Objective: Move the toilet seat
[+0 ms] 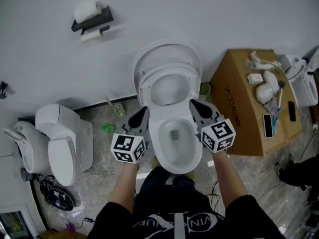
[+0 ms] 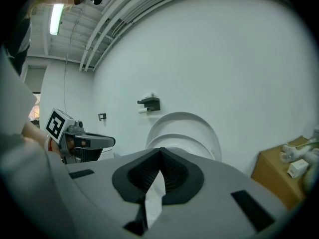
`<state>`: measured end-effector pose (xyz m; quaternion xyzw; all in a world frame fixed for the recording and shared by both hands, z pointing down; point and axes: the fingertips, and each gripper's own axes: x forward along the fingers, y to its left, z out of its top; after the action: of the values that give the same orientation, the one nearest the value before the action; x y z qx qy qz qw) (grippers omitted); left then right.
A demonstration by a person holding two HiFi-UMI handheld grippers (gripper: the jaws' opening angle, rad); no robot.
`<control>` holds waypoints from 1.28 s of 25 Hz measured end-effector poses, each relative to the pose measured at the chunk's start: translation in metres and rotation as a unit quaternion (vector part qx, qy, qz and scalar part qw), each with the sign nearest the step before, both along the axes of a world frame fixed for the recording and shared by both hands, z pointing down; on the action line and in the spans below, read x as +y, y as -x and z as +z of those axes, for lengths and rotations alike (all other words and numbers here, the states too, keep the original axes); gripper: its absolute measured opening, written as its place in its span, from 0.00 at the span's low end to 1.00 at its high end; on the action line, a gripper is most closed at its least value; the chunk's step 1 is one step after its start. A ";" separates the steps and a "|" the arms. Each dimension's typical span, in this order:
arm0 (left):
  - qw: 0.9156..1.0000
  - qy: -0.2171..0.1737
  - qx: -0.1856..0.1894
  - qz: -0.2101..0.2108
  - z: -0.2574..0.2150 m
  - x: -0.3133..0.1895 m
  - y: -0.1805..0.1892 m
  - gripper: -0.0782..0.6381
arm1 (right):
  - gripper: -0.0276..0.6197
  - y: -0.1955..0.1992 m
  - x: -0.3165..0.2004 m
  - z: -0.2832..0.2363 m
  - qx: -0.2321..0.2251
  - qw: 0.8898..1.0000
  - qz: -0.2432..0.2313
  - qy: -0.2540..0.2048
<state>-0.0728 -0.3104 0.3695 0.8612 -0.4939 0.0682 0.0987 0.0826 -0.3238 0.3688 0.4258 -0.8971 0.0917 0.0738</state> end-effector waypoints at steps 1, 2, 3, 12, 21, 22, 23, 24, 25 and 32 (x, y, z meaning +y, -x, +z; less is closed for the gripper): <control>1.000 -0.002 0.000 -0.002 -0.001 0.004 0.001 0.11 | 0.06 0.001 0.004 -0.001 0.000 1.000 -0.001 -0.002; 1.000 -0.004 0.000 -0.005 -0.002 0.007 0.002 0.11 | 0.06 0.002 0.007 -0.002 0.000 1.000 -0.003 -0.004; 1.000 -0.006 0.000 -0.008 -0.004 0.011 0.004 0.11 | 0.06 0.003 0.010 -0.002 0.000 1.000 -0.004 -0.005; 0.999 -0.018 -0.003 -0.029 -0.014 0.040 0.013 0.11 | 0.06 0.004 0.035 -0.013 -0.005 1.000 -0.013 -0.012; 0.998 -0.036 -0.012 -0.051 -0.027 0.066 0.019 0.11 | 0.06 0.001 0.058 -0.024 -0.010 0.999 -0.021 -0.023; 0.998 -0.038 -0.013 -0.052 -0.028 0.069 0.020 0.11 | 0.06 0.000 0.060 -0.026 -0.012 0.999 -0.022 -0.023; 0.998 -0.039 -0.014 -0.054 -0.030 0.071 0.021 0.11 | 0.06 0.000 0.063 -0.027 -0.014 0.999 -0.023 -0.024; 0.997 -0.041 -0.014 -0.056 -0.032 0.074 0.021 0.11 | 0.06 -0.001 0.066 -0.029 -0.016 0.999 -0.024 -0.024; 0.997 -0.043 -0.014 -0.058 -0.034 0.077 0.022 0.11 | 0.06 0.000 0.069 -0.030 -0.017 0.999 -0.026 -0.025; 0.996 -0.047 -0.007 -0.075 -0.043 0.092 0.022 0.11 | 0.06 -0.006 0.081 -0.042 -0.022 0.999 -0.032 -0.035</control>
<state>-0.0951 -0.2179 0.3265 0.8249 -0.5605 0.0430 0.0592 0.0882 -0.2432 0.3273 0.3966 -0.9146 0.0676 0.0419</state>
